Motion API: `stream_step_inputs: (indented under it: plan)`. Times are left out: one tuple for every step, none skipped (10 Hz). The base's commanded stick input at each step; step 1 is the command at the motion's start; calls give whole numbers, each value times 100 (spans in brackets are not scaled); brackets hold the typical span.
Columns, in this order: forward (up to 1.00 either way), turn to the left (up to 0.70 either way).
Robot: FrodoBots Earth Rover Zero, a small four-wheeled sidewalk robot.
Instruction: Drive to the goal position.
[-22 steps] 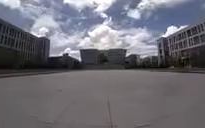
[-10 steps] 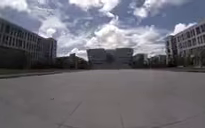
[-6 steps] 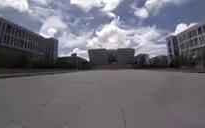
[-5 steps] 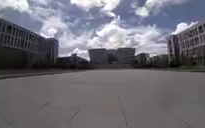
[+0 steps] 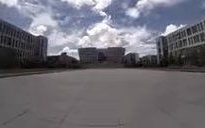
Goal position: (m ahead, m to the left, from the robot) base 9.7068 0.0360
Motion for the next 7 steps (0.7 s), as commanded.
stream_step_inputs:
  plan:
    - [70,4]
    - [70,1]
    - [70,15]
    - [70,14]
    - [70,1]
    - [70,7]
    - [70,5]
